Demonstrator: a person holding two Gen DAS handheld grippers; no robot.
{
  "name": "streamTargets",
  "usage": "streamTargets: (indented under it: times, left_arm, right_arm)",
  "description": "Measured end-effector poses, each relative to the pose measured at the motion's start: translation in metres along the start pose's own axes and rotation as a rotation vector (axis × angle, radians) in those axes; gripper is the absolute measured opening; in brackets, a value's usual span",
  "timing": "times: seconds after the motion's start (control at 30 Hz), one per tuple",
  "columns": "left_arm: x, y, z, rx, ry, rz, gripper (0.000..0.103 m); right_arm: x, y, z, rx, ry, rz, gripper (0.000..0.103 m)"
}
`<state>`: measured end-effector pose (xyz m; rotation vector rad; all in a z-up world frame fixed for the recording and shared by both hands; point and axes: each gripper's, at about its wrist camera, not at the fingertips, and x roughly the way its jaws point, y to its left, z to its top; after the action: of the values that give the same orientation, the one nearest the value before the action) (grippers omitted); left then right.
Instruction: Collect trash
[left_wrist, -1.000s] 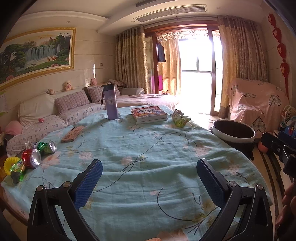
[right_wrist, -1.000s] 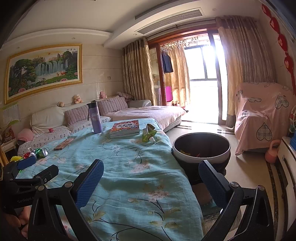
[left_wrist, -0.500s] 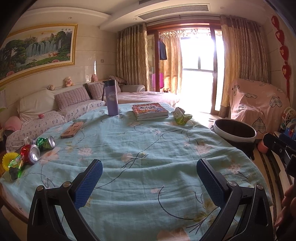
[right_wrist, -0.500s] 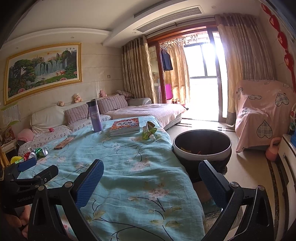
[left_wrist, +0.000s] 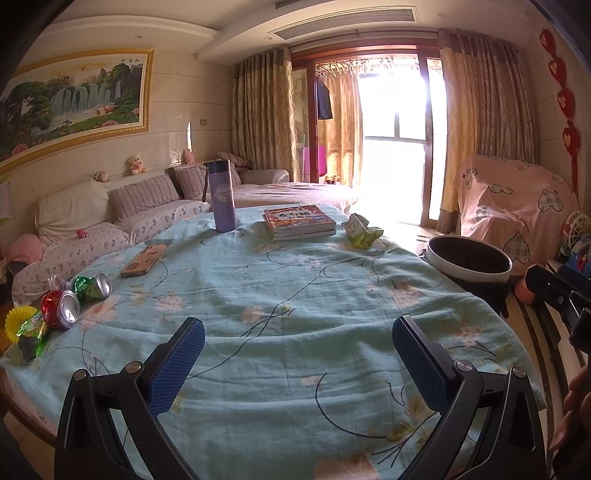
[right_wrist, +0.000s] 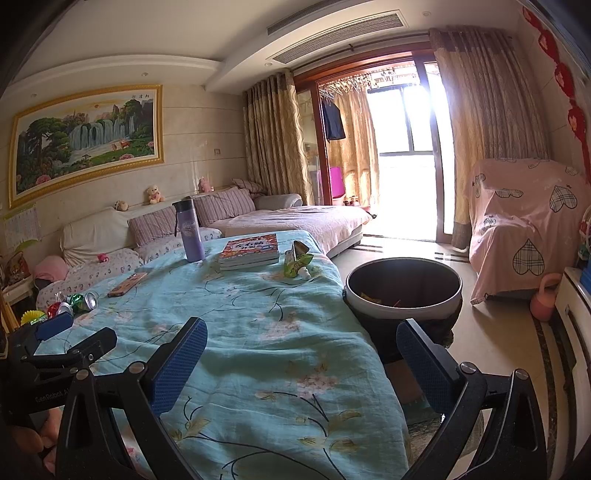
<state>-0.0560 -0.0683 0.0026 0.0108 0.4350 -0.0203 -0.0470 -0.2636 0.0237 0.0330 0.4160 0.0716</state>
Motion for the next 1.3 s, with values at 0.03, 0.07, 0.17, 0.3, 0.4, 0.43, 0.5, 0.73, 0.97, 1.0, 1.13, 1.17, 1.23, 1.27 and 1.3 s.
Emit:
streamTargets:
  times: [0.03,0.07,0.17,0.3,0.4,0.43,0.5,0.73,0.97,1.0,1.13,1.17,1.23,1.27,1.3]
  left_arm:
    - [-0.0002,0.0001,0.0002,0.001,-0.001,0.001,0.102]
    - [-0.0001,0.0,0.0002,-0.001,-0.001,0.0,0.102]
    - [0.0003,-0.0001,0.0001,0.001,-0.002,0.001,0.102]
    - [0.0011,-0.0003,0.0001,0.003,-0.002,-0.002,0.102]
    - [0.0013,-0.0008,-0.0002,0.006,-0.003,0.0,0.102]
    - [0.0015,-0.0008,-0.0001,0.006,-0.003,-0.001,0.102]
    - [0.0018,-0.0009,-0.0003,0.008,-0.003,-0.001,0.102]
    - [0.0026,-0.0013,-0.0011,0.01,-0.003,-0.001,0.102]
    - [0.0034,-0.0016,-0.0017,0.011,0.0,-0.004,0.102]
    - [0.0034,-0.0016,-0.0016,0.011,0.0,-0.003,0.102]
    - [0.0034,-0.0015,-0.0017,0.009,-0.002,-0.002,0.102]
    - [0.0041,-0.0015,-0.0023,0.009,-0.001,-0.004,0.102]
    - [0.0039,-0.0015,-0.0022,0.01,-0.002,-0.002,0.102]
    - [0.004,-0.0016,-0.0025,0.011,-0.003,-0.003,0.102]
    - [0.0042,-0.0019,-0.0029,0.013,-0.003,-0.003,0.102]
  right_arm:
    - [0.0002,0.0001,0.0,-0.001,0.0,0.0,0.103]
    - [0.0002,0.0001,0.0002,-0.002,0.001,-0.001,0.103]
    - [-0.0003,-0.0015,0.0002,0.003,0.002,-0.001,0.103]
    - [-0.0019,-0.0029,0.0002,0.005,0.002,-0.001,0.103]
    - [-0.002,-0.0035,0.0004,0.005,0.002,-0.001,0.103]
    - [-0.002,-0.0034,0.0003,0.005,0.001,0.0,0.103]
    - [-0.0018,-0.0035,0.0004,0.005,0.002,-0.001,0.103]
    - [-0.0014,-0.0035,0.0006,0.007,0.004,0.0,0.103]
    - [-0.0022,-0.0033,0.0011,0.008,0.004,0.001,0.103]
    - [-0.002,-0.0034,0.0009,0.008,0.004,0.001,0.103]
    - [-0.0021,-0.0032,0.0013,0.007,0.004,0.003,0.103]
    - [-0.0024,-0.0029,0.0016,0.008,0.003,0.005,0.103]
    - [-0.0038,-0.0023,0.002,0.007,0.001,0.004,0.103]
    - [-0.0029,-0.0026,0.0019,0.007,0.002,0.004,0.103]
    - [-0.0038,-0.0023,0.0022,0.007,0.001,0.005,0.103]
